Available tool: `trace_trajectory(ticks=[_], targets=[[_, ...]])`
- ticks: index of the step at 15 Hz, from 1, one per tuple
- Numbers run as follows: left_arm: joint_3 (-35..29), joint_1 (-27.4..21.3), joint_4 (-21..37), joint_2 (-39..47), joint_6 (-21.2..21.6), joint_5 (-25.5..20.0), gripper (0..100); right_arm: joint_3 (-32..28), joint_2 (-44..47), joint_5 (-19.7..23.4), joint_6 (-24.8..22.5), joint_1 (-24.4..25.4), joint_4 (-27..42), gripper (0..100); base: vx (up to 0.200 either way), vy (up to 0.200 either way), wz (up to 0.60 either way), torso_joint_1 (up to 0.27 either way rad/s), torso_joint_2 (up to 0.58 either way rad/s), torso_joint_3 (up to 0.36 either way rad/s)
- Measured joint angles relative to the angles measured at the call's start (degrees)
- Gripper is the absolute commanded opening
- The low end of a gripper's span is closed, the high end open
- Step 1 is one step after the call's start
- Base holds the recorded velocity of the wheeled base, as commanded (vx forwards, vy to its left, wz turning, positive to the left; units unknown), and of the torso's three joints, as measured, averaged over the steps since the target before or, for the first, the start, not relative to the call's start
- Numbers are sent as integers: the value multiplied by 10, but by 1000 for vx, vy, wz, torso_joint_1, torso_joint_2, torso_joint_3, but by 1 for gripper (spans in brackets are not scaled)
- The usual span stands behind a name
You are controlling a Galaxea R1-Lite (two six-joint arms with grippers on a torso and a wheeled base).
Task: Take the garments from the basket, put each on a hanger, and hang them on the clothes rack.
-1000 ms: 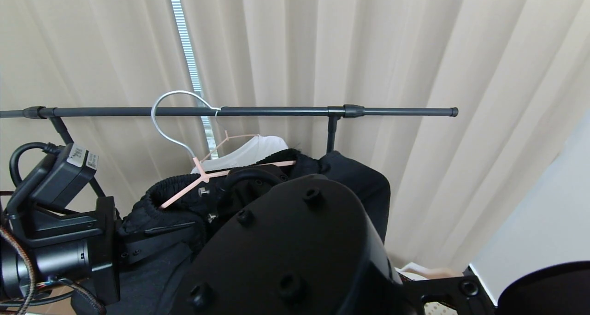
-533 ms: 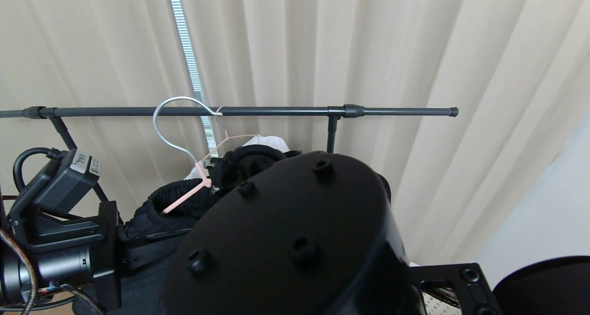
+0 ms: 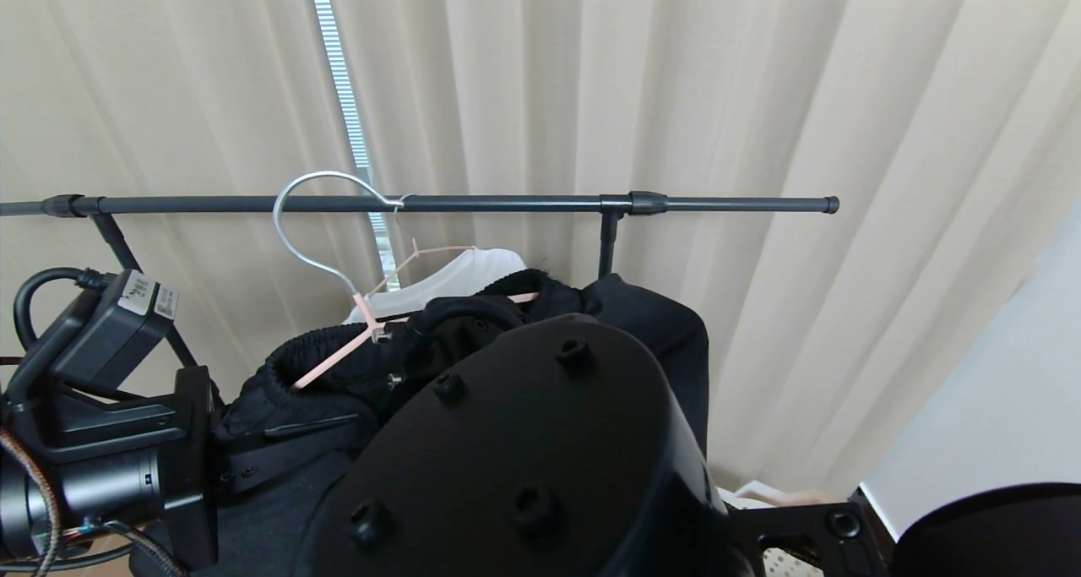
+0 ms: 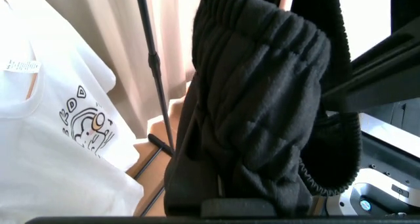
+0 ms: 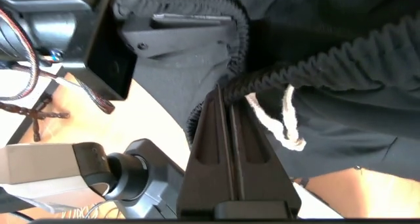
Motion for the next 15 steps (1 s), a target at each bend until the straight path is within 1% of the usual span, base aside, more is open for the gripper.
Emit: trace_trajectory(ticks=[1,4,9,10,12,13,15], targets=[[0,1,0,-1,0,0,0,2,0,0,-4,0,1,100,0,0,0,0,0,0],[0,1,0,-5,0,0,0,38,-19,8,-64,-1,3,100,0,0,0,0,0,0],[6,3,0,-9,3,-2,0,108,-88,70,-139,-5,1,100,0,0,0,0,0,0],[7,3,0,-9,4,-2,0,121,-106,88,-156,-9,1,100,0,0,0,0,0,0],[9,3,-1,-9,4,-2,0,142,-139,126,-175,-15,2,100,0,0,0,0,0,0],[10,3,-1,-9,4,-2,0,153,-155,138,-193,-23,2,100,0,0,0,0,0,0],[12,3,-1,-10,5,-5,0,182,-182,144,-256,-47,1,100,0,0,0,0,0,0]])
